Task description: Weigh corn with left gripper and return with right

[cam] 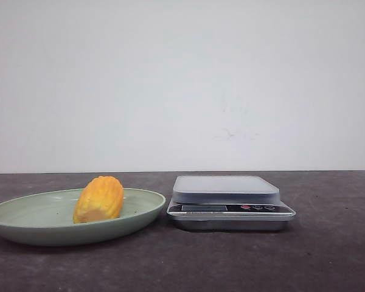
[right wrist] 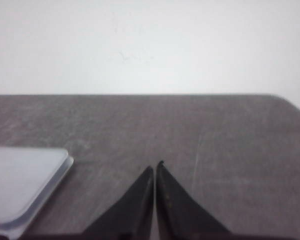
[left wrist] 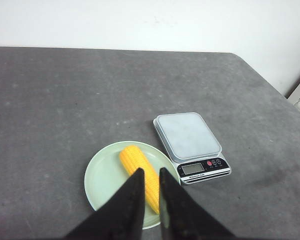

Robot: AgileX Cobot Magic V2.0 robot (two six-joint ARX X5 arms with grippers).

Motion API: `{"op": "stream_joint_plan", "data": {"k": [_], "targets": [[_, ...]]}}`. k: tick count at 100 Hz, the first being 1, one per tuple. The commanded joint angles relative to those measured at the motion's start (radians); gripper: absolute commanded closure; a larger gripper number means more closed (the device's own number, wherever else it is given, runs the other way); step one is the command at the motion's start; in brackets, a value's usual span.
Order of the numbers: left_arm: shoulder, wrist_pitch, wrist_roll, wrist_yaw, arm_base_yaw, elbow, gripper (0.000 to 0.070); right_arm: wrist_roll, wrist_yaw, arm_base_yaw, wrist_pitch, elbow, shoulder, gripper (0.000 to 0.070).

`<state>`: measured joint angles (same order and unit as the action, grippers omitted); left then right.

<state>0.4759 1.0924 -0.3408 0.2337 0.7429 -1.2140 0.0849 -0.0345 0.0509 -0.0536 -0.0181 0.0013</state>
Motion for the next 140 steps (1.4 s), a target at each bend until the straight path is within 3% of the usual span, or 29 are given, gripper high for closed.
{"op": "stream_joint_plan", "data": {"k": [1, 13, 37, 140], "targets": [[0.006, -0.011, -0.004, 0.002, 0.007, -0.014, 0.0684, 0.021, -0.011, -0.003, -0.029, 0.005, 0.002, 0.0700], [0.006, -0.012, -0.004, 0.002, 0.007, -0.014, 0.0684, 0.020, -0.057, -0.003, -0.122, 0.005, 0.002, 0.0700], [0.006, -0.013, -0.005, 0.002, 0.007, -0.014, 0.0684, -0.018, -0.060, -0.002, -0.116, 0.005, 0.002, 0.0700], [0.006, -0.014, -0.004, 0.002, 0.007, -0.014, 0.0684, -0.017, -0.070, -0.002, -0.104, 0.005, 0.002, 0.0700]]}}
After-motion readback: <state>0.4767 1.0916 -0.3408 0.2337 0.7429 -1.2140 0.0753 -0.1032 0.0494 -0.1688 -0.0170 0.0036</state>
